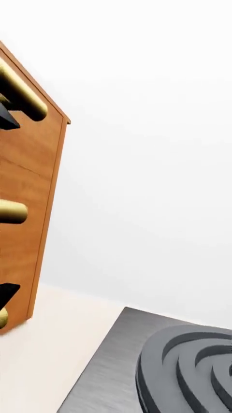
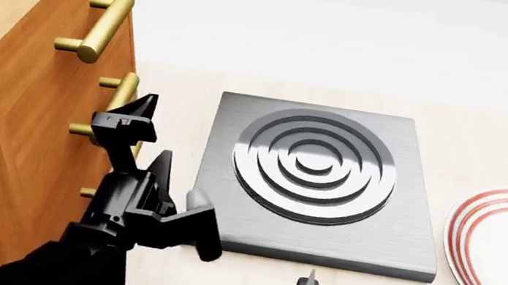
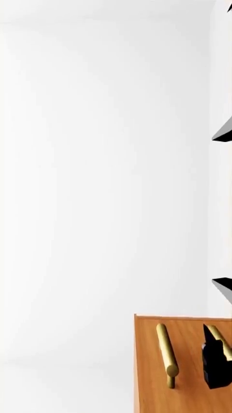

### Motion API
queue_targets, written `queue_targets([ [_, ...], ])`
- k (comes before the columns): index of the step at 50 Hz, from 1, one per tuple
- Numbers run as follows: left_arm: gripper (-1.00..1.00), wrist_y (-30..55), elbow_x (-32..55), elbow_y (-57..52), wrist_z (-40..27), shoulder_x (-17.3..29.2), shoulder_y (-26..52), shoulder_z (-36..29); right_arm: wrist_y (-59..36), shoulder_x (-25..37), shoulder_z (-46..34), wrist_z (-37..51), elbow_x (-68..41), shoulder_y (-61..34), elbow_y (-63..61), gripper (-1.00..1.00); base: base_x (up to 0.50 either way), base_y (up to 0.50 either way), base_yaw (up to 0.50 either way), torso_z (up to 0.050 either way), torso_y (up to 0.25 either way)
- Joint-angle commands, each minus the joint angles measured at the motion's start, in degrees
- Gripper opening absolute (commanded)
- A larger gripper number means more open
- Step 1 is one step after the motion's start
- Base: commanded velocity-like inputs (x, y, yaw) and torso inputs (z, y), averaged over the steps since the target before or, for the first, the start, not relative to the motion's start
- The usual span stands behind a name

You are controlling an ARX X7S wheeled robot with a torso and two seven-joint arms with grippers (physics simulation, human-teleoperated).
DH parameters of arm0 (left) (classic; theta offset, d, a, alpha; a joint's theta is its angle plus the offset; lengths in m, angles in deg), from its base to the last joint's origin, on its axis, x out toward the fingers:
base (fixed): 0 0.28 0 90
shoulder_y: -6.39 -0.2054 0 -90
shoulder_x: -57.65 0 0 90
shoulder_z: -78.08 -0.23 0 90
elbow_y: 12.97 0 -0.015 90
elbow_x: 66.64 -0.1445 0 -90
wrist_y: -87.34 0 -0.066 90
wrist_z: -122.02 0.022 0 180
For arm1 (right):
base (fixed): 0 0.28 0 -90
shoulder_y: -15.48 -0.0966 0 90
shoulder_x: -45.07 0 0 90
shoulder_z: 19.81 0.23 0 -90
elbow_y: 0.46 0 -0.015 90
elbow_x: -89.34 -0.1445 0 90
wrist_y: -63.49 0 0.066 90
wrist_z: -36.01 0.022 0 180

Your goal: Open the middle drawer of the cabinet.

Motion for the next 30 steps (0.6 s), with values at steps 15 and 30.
queue_targets([
  [15,1.0,-0.7,-0.7,2.8,-0.6,0.0,-1.1,-0.2,0.2,0.9,-1.0,1.0,-0.1,-0.2,0.1,1.0,0.0,0.0,0.0,0.0,0.001],
  [30,1.0,-1.5,-0.6,5.6,-0.6,0.0,-0.9,0.0,0.1,1.3,-1.5,1.5,-0.4,-0.5,0.3,1.0,0.0,0.0,0.0,0.0,0.0],
])
